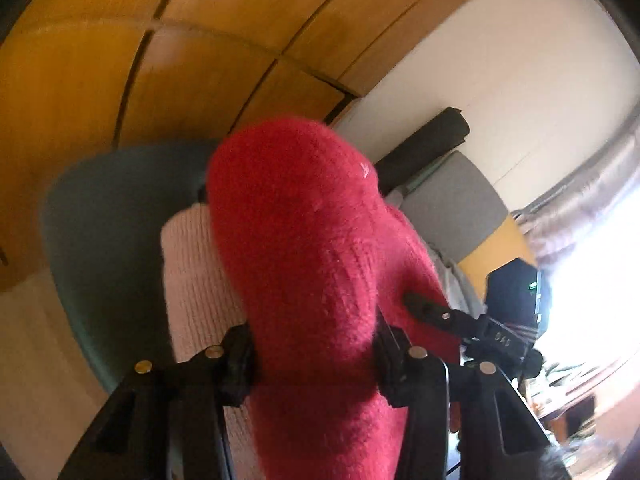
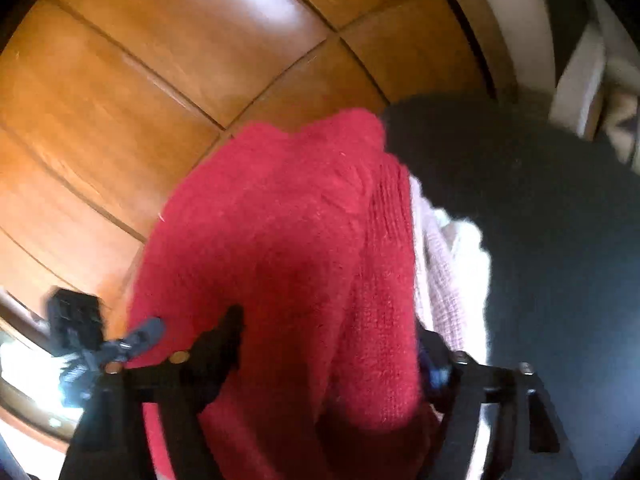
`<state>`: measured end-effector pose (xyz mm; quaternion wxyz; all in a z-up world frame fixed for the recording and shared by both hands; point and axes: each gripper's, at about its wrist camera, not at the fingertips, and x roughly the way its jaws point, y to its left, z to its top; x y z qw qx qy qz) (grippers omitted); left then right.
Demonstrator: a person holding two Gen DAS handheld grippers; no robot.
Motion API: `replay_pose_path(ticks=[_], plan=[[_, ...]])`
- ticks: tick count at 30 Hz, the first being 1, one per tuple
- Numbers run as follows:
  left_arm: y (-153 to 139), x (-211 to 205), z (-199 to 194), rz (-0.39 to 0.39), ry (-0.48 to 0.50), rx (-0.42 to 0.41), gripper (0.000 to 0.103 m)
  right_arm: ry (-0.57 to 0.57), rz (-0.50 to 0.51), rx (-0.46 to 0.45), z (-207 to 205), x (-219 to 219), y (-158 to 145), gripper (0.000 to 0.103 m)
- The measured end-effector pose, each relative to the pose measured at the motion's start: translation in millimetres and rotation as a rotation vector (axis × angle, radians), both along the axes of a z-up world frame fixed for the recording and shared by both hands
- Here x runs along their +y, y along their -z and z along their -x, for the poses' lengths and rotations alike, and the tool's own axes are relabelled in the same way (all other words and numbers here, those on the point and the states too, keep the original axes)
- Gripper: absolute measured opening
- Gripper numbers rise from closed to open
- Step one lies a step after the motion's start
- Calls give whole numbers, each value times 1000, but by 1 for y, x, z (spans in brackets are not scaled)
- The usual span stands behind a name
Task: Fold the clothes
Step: 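Lift the folded sweater with both grippers and carry it to the clothes stack, then lower the sweater onto the folded clothes stack and open both grippers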
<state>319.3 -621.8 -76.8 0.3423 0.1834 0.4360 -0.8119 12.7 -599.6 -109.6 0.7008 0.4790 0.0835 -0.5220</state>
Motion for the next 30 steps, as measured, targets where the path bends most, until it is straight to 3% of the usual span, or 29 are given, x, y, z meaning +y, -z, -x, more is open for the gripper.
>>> replay_pose_path(ticks=[2, 6, 9, 12, 14, 17, 20, 21, 24, 30], plan=[[-12, -6, -3, 39, -15, -52, 48, 29, 53, 86, 6, 9, -19, 79], [-44, 8, -11, 166, -94, -150, 45, 89, 220, 368, -4, 47, -65, 79], [-75, 19, -14, 300, -150, -135, 45, 38, 325, 484, -19, 77, -90, 79], [-95, 22, 10, 366, -84, -117, 46, -97, 353, 530, -66, 68, -95, 76], [-87, 8, 32, 346, -32, -122, 45, -160, 330, 557, -87, 59, -85, 74], [-62, -16, 64, 252, 6, -228, 45, -218, 236, 588, -100, 43, -60, 73], [-34, -35, 90, 217, 57, -318, 45, -202, 61, 564, -73, 31, -19, 72], [-32, -35, 98, 242, 64, -349, 45, -186, 28, 543, -66, 28, -5, 72], [-26, -34, 115, 296, 64, -422, 45, -131, 49, 528, -59, 34, 14, 73], [-21, -15, 98, 321, 6, -377, 45, -90, 66, 546, -75, 60, 13, 73]])
